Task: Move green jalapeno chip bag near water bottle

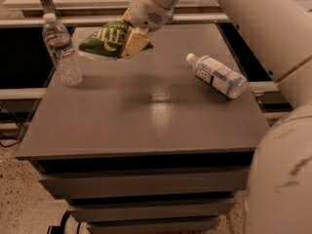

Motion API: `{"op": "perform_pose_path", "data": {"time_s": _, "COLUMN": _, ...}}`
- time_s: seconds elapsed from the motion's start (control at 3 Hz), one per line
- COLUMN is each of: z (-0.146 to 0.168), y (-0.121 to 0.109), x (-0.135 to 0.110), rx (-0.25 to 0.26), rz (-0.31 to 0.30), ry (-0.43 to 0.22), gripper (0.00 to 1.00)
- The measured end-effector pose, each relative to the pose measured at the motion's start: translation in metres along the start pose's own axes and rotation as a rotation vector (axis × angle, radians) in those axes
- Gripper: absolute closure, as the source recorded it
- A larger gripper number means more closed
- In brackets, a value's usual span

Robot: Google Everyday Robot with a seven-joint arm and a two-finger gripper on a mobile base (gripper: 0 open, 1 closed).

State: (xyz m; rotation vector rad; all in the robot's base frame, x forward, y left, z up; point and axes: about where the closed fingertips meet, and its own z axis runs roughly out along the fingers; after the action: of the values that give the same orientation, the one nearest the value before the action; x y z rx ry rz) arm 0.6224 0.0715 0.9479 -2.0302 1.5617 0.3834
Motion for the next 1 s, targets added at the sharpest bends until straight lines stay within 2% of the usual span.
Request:
{"op": "perform_pose_path", "data": {"time_s": 0.67, "z": 0.032, "y": 0.005, "x": 0.004, "rx": 0.165, "rz": -0.037, "ry": -0.086, "gripper": 1.00}}
{"op": "perform_pose_path", "data": {"time_s": 1.0, "z": 0.054, "y": 0.005, "x": 0.003, "rx": 0.198, "rz": -0.056, "ry": -0.096, "gripper": 1.00}}
